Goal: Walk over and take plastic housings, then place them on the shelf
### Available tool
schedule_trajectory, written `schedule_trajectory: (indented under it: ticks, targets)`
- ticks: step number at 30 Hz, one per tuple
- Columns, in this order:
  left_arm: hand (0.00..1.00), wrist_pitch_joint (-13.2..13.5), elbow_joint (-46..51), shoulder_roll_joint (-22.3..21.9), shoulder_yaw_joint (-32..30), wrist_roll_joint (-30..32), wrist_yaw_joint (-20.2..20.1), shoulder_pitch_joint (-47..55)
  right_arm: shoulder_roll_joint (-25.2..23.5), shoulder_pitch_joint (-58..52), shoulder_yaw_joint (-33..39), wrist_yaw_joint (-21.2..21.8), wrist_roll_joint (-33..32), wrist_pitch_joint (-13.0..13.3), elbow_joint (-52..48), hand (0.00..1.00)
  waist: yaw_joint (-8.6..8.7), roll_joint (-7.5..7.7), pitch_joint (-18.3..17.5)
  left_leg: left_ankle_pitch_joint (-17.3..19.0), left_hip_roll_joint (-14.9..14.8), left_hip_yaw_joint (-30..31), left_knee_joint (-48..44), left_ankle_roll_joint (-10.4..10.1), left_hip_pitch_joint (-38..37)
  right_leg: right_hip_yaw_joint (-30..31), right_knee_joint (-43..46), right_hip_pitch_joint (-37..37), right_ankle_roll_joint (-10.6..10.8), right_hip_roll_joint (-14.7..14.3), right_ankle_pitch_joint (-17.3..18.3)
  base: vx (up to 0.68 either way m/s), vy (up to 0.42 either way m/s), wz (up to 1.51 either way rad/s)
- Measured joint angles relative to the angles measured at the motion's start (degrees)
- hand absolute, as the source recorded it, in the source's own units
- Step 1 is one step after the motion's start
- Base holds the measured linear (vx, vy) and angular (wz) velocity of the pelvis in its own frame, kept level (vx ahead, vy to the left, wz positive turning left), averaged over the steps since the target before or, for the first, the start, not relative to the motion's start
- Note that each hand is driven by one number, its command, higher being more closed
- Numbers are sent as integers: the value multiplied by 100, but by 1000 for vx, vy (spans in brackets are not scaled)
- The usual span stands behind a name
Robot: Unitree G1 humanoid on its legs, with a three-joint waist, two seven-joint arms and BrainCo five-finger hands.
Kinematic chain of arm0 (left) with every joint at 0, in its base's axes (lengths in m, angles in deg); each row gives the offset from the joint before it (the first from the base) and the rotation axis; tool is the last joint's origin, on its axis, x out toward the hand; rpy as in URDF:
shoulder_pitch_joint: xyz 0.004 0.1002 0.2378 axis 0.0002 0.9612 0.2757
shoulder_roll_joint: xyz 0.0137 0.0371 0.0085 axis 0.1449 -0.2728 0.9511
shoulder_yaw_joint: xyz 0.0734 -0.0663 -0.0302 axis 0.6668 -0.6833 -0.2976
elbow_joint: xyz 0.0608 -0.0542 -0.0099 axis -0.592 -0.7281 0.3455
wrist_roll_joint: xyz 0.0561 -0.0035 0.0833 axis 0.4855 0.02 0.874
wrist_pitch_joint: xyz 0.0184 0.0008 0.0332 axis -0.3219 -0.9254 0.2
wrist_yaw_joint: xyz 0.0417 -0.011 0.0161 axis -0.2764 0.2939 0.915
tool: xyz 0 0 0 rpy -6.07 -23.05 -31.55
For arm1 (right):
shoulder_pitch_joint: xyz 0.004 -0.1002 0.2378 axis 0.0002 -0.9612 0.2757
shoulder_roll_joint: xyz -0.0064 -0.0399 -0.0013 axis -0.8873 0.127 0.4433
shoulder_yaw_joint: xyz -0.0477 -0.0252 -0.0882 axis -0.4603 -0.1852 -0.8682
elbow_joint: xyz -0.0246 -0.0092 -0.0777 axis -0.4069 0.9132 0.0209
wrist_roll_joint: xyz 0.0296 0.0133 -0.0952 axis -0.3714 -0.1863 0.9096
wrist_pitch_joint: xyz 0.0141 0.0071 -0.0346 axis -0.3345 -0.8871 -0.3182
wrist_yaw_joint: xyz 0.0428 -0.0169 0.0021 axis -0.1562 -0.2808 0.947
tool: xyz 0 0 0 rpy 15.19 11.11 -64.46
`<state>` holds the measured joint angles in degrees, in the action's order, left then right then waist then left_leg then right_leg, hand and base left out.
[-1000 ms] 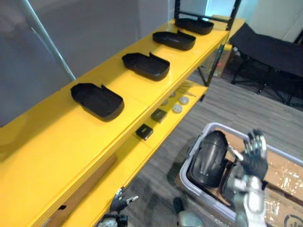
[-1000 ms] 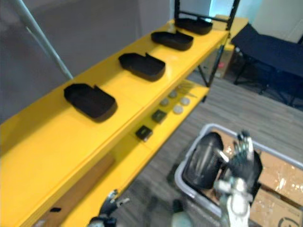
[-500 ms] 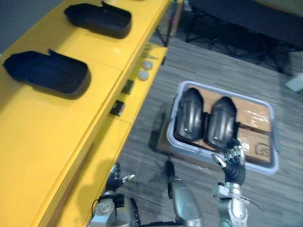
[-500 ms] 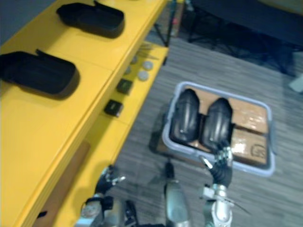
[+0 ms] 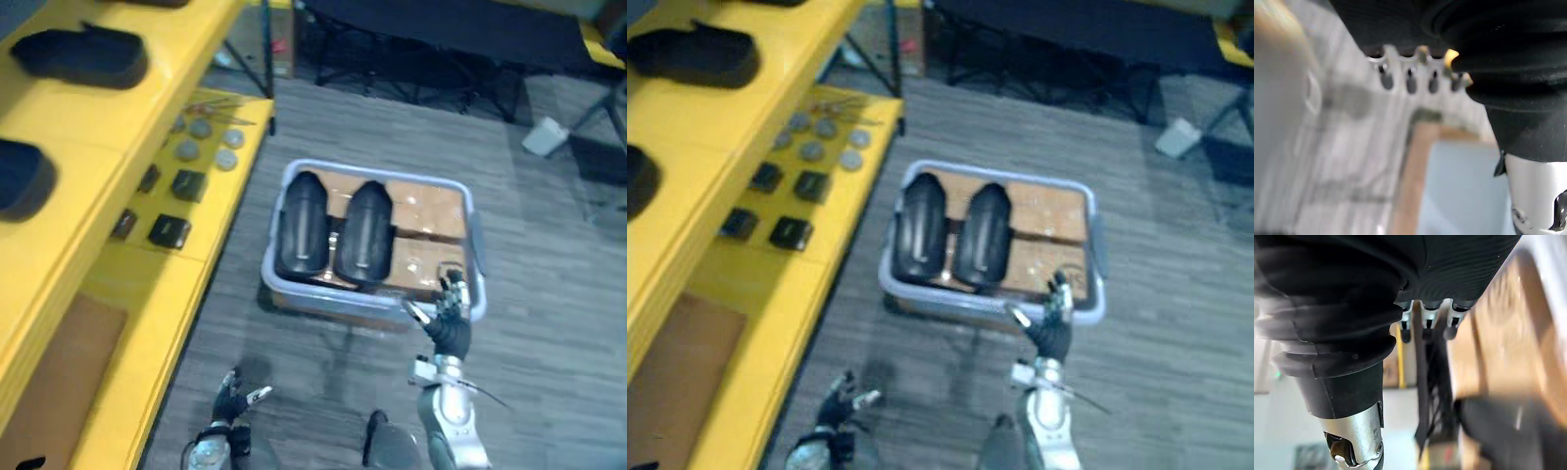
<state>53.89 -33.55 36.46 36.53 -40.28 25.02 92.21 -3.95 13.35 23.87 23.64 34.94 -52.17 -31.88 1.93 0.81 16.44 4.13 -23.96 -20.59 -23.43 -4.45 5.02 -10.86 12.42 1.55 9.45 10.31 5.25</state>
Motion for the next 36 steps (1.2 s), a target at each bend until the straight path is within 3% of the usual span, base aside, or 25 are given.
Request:
schedule_trajectory:
  ticks: [1, 2, 3, 5, 6, 7, 9, 10, 14, 20, 21, 24, 26, 30, 36]
  targets:
    - [0, 1, 28, -44, -6, -117, -1, 16, 44, -89, 129, 12, -2, -37, -1, 0, 31, 9, 6, -127, 0, 44, -125, 71, 27, 13, -7, -48, -64, 2, 36, -18, -224, -33]
    - [0, 70, 74, -111, 1, -210, -88, 81, 108, -255, 412, 28, -67, -44, 4, 0, 51, 13, 10, 53, 93, 289, -373, 36, 123, 70, -68, -162, -156, 25, 99, -14, -101, -39]
    - [0, 131, 150, -145, 15, -218, -185, 170, 207, -356, 760, 111, -227, -37, 22, 0, 41, -85, -11, 441, 386, 496, -399, -36, 121, 201, -113, -161, -168, 49, 106, -21, -43, -46]
    - [0, 230, 243, -119, 4, -242, -230, 319, 363, -275, 1142, 207, -342, -33, 166, 0, 41, -238, 38, 724, 787, 573, -220, 97, 106, 331, -140, -128, -197, -2, 122, -64, 67, -45]
    - [0, 236, 257, -49, -36, -315, -236, 361, 420, -208, 1371, 256, -416, -41, 373, 0, 36, -285, 14, 915, 900, 776, 156, -74, 4, 333, -177, -5, -163, -37, 105, -82, 70, -20]
    - [0, 232, 244, -24, -64, -322, -248, 341, 418, -128, 1410, 255, -442, -48, 484, 0, 33, -284, 10, 818, 960, 791, 294, -283, -5, 326, -202, 37, -93, -31, 45, -54, 43, -3]
    - [0, 213, 180, 95, -72, -191, -329, 286, 421, 261, 1457, 260, -433, -107, 962, 0, -15, -156, 79, 623, 1138, 781, 501, -377, 8, 306, -465, 32, 24, 79, -285, -30, 59, -5]
    - [0, 214, 160, 195, -82, 115, -391, 259, 436, 664, 1460, 216, -448, -170, 1348, 0, -176, -134, 94, 582, 1191, 760, 520, -368, 39, 160, -710, 22, 37, 118, -533, -40, 72, -18]
    - [0, 282, 112, 300, -88, 678, -482, 268, 758, 1878, 1462, 101, -834, -332, 2225, 0, -344, -141, 101, 491, 1450, 853, 588, -243, 120, -9, -1133, -128, 97, 300, -836, -36, 76, 7]
    - [0, 312, 158, 360, -226, 628, -445, 59, 1310, 3514, 1491, 11, -1401, -541, 2803, 0, -650, 2, 407, 513, 1511, 1216, 476, -256, 548, -175, -1325, 42, 21, 246, -1099, -104, 19, 12]
    - [0, 317, 224, 361, -305, 621, -448, 25, 1334, 3672, 1494, 37, -1449, -662, 2817, 0, -727, 57, 524, 511, 1531, 1327, 460, -256, 565, -185, -1321, 40, 12, 230, -1107, -110, 2, 10]
    - [0, 316, 378, 361, -344, 623, -471, 4, 1450, 3891, 1494, 154, -1650, -958, 2907, 0, -750, 74, 680, 496, 1546, 1476, 322, -265, 730, -298, -1303, 48, 3, 216, -1115, -44, 10, 19]
    - [0, 316, 431, 359, -408, 609, -486, 0, 1592, 4313, 1491, 252, -1851, -1243, 3473, 0, -781, 68, 776, 481, 1573, 1537, 253, -240, 870, -329, -1292, 113, -11, 222, -1142, -27, 32, 11]
    - [0, 341, 365, 277, -356, 558, -520, -166, 2289, 5298, 1464, 388, -2084, -1747, 4485, 0, -911, -200, 970, 491, 1644, 1725, 71, -216, 1120, -424, -1242, 243, 0, 260, -1171, -28, 37, 8]
    - [0, 597, 99, 137, -235, 207, -532, -350, 2987, 6227, 1167, 426, -2015, -2191, 5445, 0, -1072, -559, 1160, 480, 1694, 2008, -152, -197, 1527, -674, -1047, 496, 2, 282, -1172, -41, 32, 16]
